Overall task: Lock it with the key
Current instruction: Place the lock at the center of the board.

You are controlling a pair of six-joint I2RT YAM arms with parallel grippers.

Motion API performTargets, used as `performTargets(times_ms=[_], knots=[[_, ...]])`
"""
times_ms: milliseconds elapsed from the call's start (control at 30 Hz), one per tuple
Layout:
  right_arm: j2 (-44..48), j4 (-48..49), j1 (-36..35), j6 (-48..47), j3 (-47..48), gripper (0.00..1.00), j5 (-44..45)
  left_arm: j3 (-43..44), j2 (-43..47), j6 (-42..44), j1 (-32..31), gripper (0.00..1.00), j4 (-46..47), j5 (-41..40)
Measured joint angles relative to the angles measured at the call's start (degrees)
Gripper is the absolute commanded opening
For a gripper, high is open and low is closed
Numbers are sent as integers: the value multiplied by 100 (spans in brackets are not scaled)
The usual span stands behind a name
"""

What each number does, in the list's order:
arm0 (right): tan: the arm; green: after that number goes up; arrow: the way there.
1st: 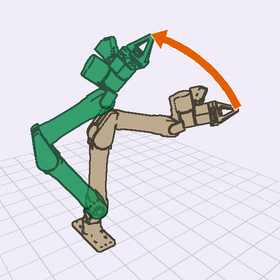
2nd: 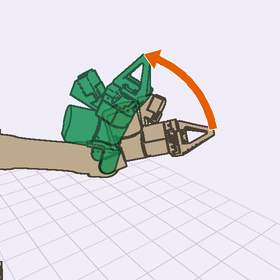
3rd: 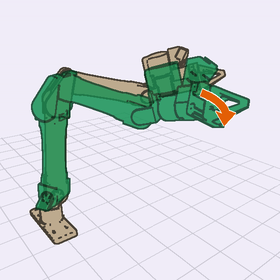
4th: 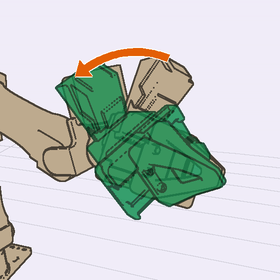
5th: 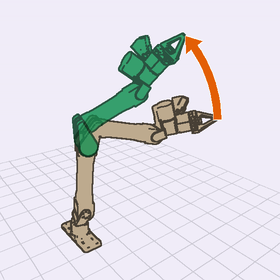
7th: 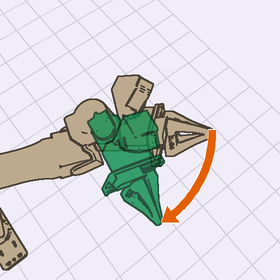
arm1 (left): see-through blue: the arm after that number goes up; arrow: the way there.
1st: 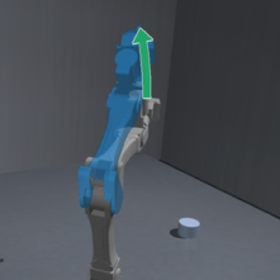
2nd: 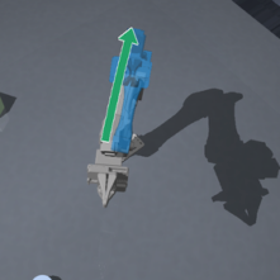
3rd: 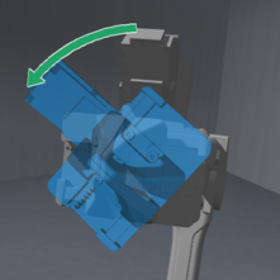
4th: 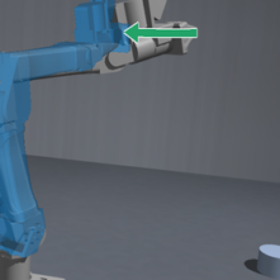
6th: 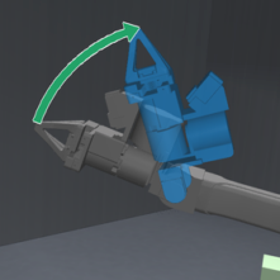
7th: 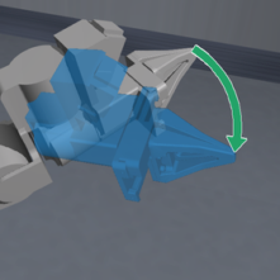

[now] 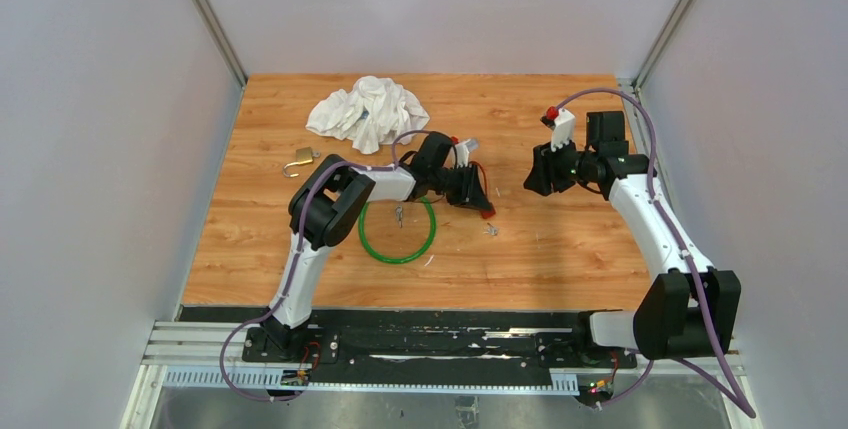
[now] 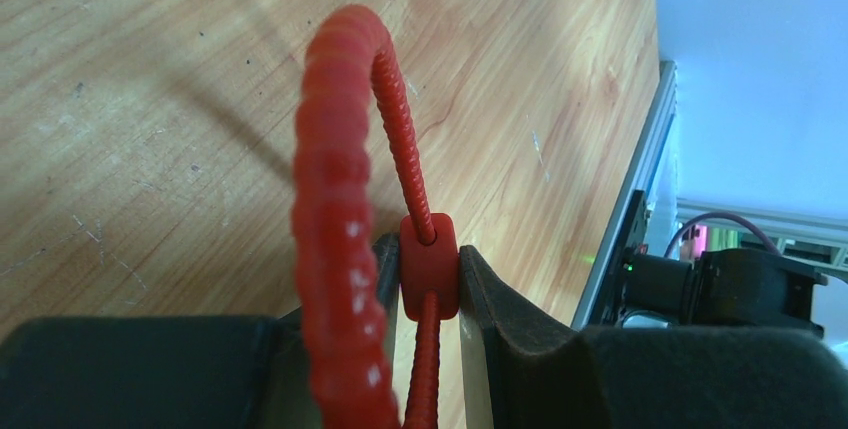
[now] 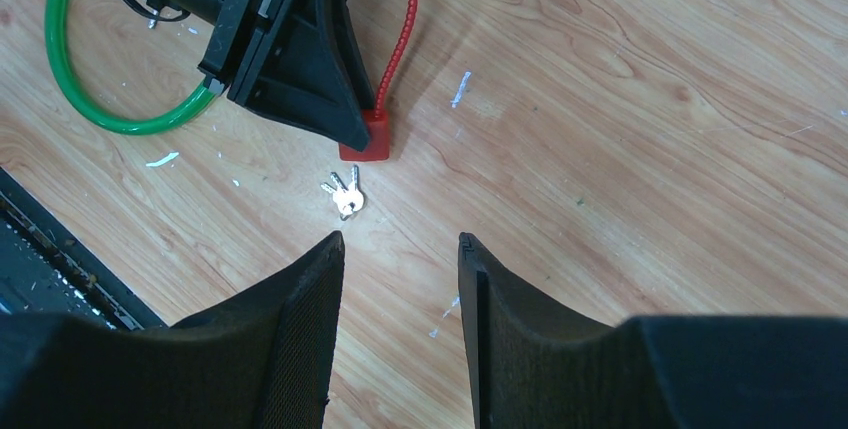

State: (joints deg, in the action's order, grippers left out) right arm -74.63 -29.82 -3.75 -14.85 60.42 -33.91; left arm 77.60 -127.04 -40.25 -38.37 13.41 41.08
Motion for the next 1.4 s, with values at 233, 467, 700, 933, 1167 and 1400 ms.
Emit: performTargets(times_ms=[233, 467, 700, 933, 1167, 1400], knots=[[0, 2, 0, -4, -17, 45, -55, 367, 0, 529, -2, 30, -715, -103], [0, 0, 0, -7, -28, 45, -61, 448, 0, 859, 0, 42, -1099, -181], [0, 2, 0, -15, -31, 44, -63, 608, 2, 1073, -2, 54, -1300, -212], [2, 9, 0, -24, -50, 44, -68, 651, 122, 1360, 0, 61, -1526, -431], [4, 15, 0, -37, -76, 44, -90, 654, 293, 1600, 76, 63, -1873, -813], [4, 22, 0, -81, -85, 45, -94, 658, 675, 2087, 249, 64, -2271, -1320]])
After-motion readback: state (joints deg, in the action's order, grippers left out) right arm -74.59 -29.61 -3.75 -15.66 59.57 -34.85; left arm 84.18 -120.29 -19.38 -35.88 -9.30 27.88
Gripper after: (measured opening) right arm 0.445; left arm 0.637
